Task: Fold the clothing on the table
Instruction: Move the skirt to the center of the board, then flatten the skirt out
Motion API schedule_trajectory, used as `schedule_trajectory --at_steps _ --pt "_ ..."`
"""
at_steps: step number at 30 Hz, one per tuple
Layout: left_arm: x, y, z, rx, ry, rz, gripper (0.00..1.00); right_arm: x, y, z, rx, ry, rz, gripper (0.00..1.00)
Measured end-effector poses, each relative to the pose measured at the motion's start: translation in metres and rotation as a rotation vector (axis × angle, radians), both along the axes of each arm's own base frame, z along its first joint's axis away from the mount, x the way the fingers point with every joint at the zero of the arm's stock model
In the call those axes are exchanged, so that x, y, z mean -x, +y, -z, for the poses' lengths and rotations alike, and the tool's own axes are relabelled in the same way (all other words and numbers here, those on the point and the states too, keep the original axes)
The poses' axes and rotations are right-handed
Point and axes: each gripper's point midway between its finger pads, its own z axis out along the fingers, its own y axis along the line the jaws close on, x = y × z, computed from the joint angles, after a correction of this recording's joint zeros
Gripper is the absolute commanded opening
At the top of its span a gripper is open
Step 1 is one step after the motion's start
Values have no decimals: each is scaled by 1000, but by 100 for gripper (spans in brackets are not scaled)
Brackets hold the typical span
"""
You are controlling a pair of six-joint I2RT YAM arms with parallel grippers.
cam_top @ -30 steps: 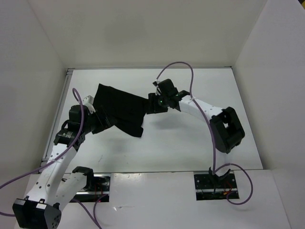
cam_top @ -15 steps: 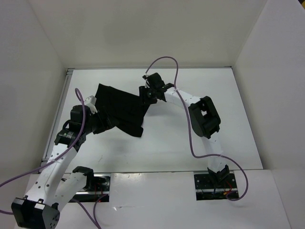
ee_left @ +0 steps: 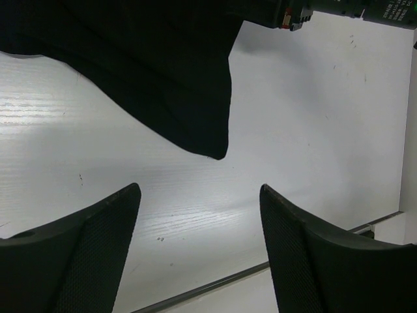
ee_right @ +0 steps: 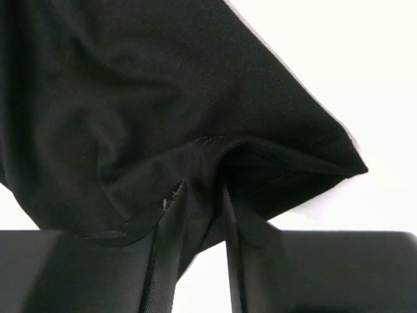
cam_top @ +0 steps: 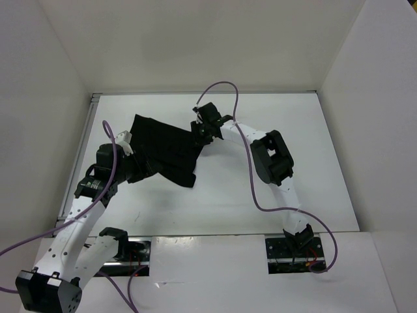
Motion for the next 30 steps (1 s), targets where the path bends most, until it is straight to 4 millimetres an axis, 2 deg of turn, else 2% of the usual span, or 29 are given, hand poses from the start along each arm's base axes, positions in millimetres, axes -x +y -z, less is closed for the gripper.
schedule_trajectory --at_steps 3,7,9,12,13,15,16,17,18,19,20,21,23,27,30 --pt "0 0 0 0 -1 0 73 1 1 0 -2 -2 -14 0" --pt "0 0 -2 1 -7 1 69 6 -2 -7 6 7 -21 0" --pt "1 0 -4 3 -16 1 69 9 -13 -23 36 -5 4 0" --pt "2 0 -7 5 -31 0 68 21 -43 -72 76 -54 73 0" --pt "2 1 -8 5 -34 -1 68 30 -57 -101 73 -85 102 0" --pt "2 0 -9 4 -36 1 68 42 -81 -146 52 -138 152 1" --pt "2 0 -9 2 -37 1 68 50 -101 -171 40 -170 194 10" --pt "2 0 -8 2 -36 2 68 55 -117 -186 33 -186 233 26" --pt "2 0 -8 1 -37 0 68 59 -135 -198 34 -199 281 45" --pt "2 0 -8 0 -36 0 68 63 -152 -209 41 -211 333 54" --pt "2 0 -8 -1 -35 -1 69 66 -170 -214 58 -218 382 65" --pt "2 0 -7 -1 -33 -2 71 69 -180 -217 73 -216 411 66" --pt "1 0 -4 -4 -21 -3 72 73 -187 -214 101 -204 430 66" --pt "-1 0 1 -8 1 -3 73 72 -184 -196 142 -162 435 64" --pt "-1 0 2 -9 6 -3 73 65 -175 -182 159 -137 405 59"
